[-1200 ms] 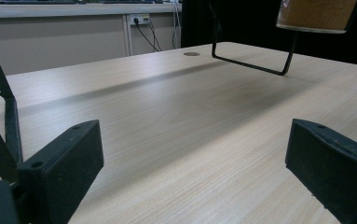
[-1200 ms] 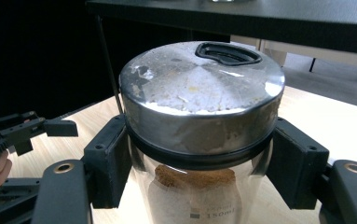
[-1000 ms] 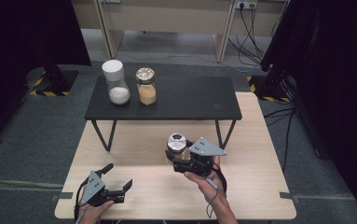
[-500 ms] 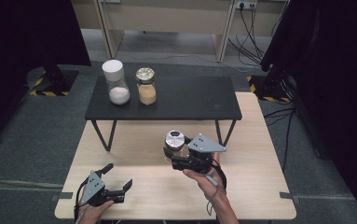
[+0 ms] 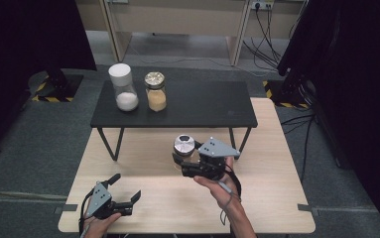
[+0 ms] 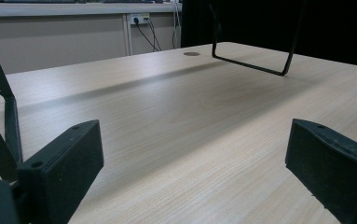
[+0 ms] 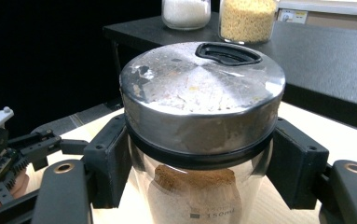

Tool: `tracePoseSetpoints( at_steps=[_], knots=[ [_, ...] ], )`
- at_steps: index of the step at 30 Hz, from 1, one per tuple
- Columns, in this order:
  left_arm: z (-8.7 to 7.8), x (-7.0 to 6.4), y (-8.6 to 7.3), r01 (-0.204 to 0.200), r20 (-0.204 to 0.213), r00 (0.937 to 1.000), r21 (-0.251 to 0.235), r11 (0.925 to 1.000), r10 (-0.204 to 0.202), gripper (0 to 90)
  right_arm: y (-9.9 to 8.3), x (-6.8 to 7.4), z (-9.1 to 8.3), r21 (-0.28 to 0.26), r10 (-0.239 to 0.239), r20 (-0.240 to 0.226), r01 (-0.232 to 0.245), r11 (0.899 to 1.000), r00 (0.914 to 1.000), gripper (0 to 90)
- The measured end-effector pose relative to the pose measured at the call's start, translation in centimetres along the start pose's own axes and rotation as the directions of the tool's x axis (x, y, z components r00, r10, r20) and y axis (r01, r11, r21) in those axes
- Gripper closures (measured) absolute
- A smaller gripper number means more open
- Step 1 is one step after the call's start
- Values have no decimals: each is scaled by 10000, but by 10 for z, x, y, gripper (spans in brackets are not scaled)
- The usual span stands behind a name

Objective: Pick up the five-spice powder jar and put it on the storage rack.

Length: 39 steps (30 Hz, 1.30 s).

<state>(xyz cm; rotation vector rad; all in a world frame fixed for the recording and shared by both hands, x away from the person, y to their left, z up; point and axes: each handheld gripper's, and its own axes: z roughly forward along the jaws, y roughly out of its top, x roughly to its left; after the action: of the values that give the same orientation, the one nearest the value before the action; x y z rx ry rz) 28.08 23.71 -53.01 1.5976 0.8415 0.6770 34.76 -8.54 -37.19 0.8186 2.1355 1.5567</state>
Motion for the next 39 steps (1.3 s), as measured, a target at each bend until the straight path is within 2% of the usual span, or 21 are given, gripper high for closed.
tracePoseSetpoints(
  at_steps=[20, 27, 39],
  knots=[
    [0, 0, 0, 17, -3, 10000, 4, 10000, -17, 37, 41, -1, 3, 294, -198, -381, 209, 9993, 9991, 310],
    [0, 0, 0, 13, 4, 10000, 10, 10000, -13, 38, 50, -6, 6, 329, 2, -484, 14, 9995, 9988, 310],
    [0, 0, 0, 10, -2, 10000, -2, 10000, -10, 37, 71, -12, 9, 550, 86, -501, -58, 9985, 9987, 310]
  ],
)
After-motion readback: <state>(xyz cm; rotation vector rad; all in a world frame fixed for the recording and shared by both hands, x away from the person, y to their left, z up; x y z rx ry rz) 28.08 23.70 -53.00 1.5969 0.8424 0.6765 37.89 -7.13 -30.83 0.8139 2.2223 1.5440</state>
